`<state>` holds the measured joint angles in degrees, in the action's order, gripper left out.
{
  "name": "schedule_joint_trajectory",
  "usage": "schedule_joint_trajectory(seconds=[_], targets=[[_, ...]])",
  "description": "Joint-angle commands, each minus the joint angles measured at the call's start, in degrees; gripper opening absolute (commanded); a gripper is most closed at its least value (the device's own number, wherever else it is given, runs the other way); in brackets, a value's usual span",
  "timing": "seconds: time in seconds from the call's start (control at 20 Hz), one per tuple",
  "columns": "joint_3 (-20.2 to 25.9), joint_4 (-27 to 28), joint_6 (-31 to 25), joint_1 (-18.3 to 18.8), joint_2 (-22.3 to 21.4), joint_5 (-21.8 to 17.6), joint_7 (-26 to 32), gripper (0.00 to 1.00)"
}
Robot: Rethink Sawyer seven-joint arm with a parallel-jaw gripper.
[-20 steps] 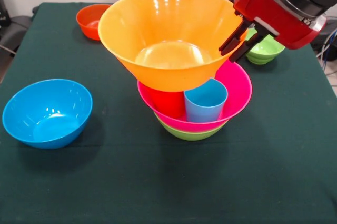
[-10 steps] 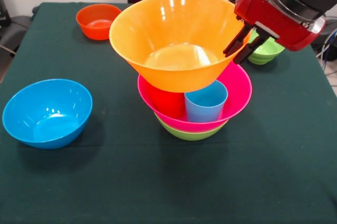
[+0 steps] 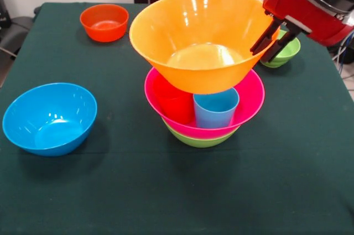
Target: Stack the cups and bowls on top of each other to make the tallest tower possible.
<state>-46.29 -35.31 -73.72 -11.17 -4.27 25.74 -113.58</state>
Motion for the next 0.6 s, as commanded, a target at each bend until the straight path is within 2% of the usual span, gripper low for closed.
schedule_joint_trajectory(seconds=[0.05, 0.6], targets=[[7.61, -6.11, 4.33, -0.68, -1.54, -6.63, 7.16, 0.0], [8.31, -9.5, 8.77, -1.43, -2.78, -10.18, 6.53, 0.0]])
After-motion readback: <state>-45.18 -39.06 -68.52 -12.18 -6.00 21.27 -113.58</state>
